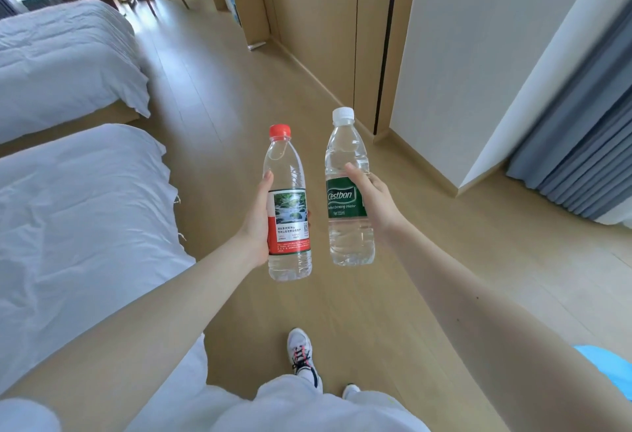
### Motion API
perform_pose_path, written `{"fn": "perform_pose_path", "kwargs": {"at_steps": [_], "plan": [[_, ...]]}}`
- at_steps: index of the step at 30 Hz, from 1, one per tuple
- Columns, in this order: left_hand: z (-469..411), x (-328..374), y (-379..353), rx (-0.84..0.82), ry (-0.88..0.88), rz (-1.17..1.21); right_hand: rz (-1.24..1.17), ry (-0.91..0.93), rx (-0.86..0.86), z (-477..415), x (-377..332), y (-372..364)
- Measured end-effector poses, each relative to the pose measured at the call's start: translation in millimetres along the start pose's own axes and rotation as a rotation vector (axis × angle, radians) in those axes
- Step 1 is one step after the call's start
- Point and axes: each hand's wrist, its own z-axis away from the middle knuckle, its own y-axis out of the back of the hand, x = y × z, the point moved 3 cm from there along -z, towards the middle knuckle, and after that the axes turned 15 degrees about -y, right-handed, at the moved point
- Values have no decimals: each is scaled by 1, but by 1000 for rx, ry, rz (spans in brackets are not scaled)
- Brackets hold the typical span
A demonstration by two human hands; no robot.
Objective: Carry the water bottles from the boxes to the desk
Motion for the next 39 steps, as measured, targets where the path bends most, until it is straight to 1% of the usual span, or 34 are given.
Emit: {"fn": "perform_pose_path", "kwargs": {"at_steps": [7,14,20,25,29,35,39], "plan": [[-67,36,35,-15,-43,52,71,43,16,-55,-49,-37],[-156,95,87,-29,-91,85,118,50,50,-131,-114,-102],[-208,130,122,-47,-100,126,154,71,69,-179,-151,-147],[-242,145,151,-12,-137,167,194,79,49,-215,-177,-181],[-276,154,175,41,-144,196,203,51,6,-250,-193,-200],[-337,171,199,139,-133,204,259,31,-35,-323,-222,-219],[-390,192,205,190,-144,223,278,11,-84,-378,-257,-230]]}}
